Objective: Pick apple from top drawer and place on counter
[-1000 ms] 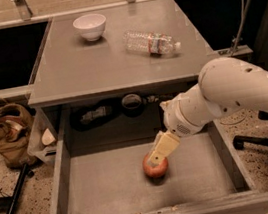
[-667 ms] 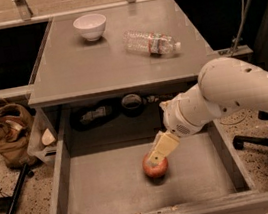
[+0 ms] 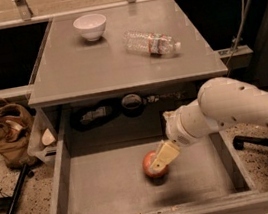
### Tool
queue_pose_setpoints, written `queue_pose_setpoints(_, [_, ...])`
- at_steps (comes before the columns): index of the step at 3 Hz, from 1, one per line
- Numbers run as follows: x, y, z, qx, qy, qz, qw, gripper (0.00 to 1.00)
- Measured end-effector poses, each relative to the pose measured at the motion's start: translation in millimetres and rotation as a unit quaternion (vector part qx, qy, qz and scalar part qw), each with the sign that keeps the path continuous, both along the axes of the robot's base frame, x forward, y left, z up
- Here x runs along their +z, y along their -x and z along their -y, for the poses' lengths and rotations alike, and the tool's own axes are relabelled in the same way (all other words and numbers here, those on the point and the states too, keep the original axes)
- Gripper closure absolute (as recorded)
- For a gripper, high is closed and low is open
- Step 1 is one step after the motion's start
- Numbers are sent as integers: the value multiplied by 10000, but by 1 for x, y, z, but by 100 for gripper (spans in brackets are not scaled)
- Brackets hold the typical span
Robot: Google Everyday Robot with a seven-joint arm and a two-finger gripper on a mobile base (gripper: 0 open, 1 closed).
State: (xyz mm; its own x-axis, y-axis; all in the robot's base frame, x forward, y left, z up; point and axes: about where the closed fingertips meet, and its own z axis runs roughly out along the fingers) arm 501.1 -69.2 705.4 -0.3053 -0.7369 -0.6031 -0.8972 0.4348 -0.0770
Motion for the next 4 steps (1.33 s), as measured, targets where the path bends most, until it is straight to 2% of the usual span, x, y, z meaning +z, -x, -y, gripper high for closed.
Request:
queue_pose_setpoints(2, [-44, 8, -13, -216, -192, 345, 9990, 0])
queue_pose_setpoints(3, [-67, 7, -23, -262, -320, 449, 9981, 0])
queue_pose_setpoints(4, [-73, 9, -25, -268, -315, 450, 9981, 0])
